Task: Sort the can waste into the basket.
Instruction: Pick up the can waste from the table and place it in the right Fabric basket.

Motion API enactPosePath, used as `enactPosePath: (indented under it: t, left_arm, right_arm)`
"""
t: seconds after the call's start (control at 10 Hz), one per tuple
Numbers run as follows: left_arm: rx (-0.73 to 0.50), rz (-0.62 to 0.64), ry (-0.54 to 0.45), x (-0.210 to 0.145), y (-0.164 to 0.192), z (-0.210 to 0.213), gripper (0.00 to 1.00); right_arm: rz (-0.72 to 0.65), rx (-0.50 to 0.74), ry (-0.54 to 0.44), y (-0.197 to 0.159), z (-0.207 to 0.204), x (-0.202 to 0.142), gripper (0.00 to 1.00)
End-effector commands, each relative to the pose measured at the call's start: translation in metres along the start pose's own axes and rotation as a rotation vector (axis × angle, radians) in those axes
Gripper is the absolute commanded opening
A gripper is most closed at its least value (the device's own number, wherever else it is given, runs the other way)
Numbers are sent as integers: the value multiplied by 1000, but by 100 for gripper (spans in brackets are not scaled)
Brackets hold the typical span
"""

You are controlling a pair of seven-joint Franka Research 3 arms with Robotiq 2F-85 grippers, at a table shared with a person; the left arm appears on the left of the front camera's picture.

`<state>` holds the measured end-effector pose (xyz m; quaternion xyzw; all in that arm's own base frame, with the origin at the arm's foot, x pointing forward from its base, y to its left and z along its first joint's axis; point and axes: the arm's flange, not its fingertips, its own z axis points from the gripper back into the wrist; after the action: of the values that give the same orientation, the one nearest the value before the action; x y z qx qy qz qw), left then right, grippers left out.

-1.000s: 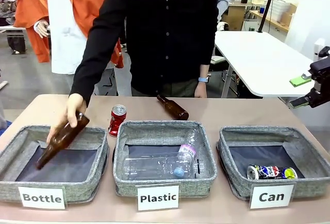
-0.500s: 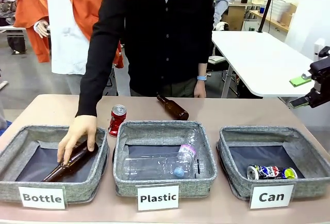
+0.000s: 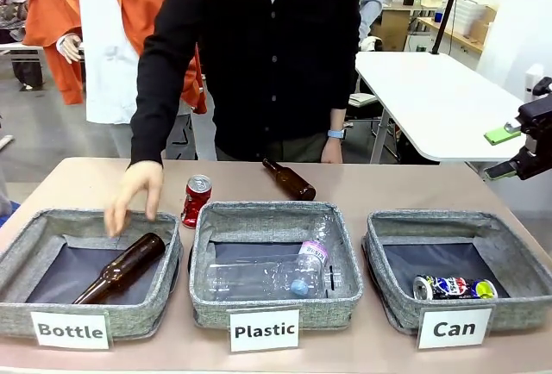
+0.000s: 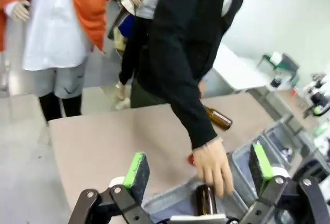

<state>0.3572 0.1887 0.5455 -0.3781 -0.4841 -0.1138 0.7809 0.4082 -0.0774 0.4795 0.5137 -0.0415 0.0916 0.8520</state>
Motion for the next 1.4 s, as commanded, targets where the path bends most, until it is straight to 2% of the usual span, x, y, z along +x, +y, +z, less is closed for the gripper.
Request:
enactPosePath:
  t: [0.0, 0.3, 0.4, 0.5, 0.7, 0.8, 0.9, 1.0, 1.1, 1.2, 1.3]
  left_arm:
    - [-7, -17, 75, 4, 10, -21, 100]
    - [16, 46, 58, -7, 20, -13, 100]
    - [-27, 21, 102, -13, 12, -34, 100]
    - [-8, -17, 136, -15, 7, -60, 100]
    - [78, -166, 149, -21, 5, -122, 100]
    - [76, -305, 119, -32, 3, -163, 100]
    - [53, -422, 142, -47, 1, -195, 100]
    - [-29, -471, 178, -59, -3, -223, 100]
    - [-56, -518, 208, -73, -4, -249, 100]
    - [-56, -624, 238, -88, -7, -271, 100]
    - [-152, -633, 251, -99, -10, -286, 100]
  right_arm:
    - [23, 1, 5, 1, 3, -1, 100]
    - [23, 1, 5, 1, 3, -1, 100]
    - [23, 1, 5, 1, 3, -1, 100]
    - [23, 1, 5, 1, 3, -1, 100]
    - [23, 1, 5, 1, 3, -1, 100]
    - [23, 1, 5, 1, 3, -1, 100]
    - [23, 1, 5, 1, 3, -1, 100]
    - [23, 1, 5, 1, 3, -1, 100]
    - [23, 1, 5, 1, 3, -1, 100]
    - [23, 1, 5, 1, 3, -1, 100]
    - [23, 1, 5, 1, 3, -1, 100]
